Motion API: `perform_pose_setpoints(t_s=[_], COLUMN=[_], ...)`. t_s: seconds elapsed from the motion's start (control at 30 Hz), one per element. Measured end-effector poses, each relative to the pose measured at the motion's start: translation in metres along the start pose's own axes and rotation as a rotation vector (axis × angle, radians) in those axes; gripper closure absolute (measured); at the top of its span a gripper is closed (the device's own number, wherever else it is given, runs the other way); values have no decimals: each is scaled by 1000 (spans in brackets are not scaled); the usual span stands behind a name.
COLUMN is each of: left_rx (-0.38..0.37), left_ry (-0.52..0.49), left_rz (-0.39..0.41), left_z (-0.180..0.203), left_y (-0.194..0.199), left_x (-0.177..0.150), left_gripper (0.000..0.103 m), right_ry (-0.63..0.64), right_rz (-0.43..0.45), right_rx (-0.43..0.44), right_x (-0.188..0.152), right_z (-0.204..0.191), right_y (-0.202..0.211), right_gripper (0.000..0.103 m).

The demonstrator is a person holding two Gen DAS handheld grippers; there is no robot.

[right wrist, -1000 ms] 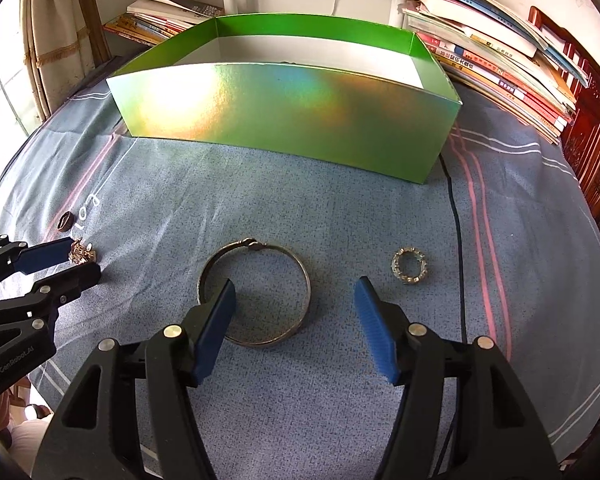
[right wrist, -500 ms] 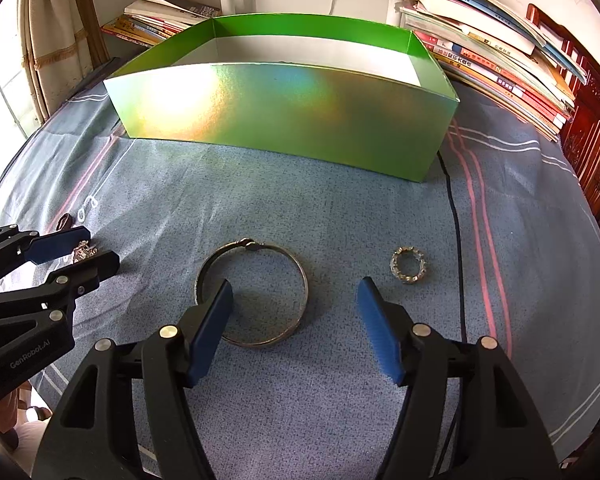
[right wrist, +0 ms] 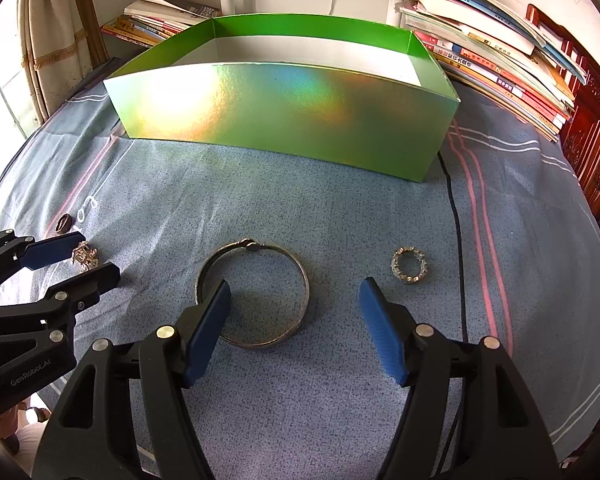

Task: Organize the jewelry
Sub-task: 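Line up left tool over the brooch while right tool lines up over the bangle, then close right tool on the silver bangle while left tool closes on the gold brooch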

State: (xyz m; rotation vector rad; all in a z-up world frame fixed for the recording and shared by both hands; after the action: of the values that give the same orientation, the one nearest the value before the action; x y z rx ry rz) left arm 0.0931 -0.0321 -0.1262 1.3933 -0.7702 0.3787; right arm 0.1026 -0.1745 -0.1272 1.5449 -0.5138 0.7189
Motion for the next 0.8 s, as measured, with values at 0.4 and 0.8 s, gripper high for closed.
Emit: perform_pose_setpoints(t_s=[0.4, 0.8], left_rx=[-61, -16], left_ry=[52, 31], left_rz=[3, -4], left_z=[-11, -11], left_y=[7, 11], left_x=[-5, -9], left_gripper=[58, 58], right_ry=[24, 57], right_rz=[-11, -2], right_rx=[-9, -16], right_x=[-1, -4], right_z=[-1, 4], right_y=[4, 16], right_gripper=[35, 35])
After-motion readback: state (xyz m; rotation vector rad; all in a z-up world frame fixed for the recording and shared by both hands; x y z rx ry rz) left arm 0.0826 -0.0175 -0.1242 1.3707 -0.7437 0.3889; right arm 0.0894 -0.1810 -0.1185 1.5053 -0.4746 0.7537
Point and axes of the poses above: each gripper's, at about its wrist camera, not at the fingertips, and y roughly against the way its jaws point, z to its right, x to its top, the point moved 3 cm from there along -y, roughly the way its jaws point, and after that the axes turned 12 degrees about z, right-handed, at the moved point
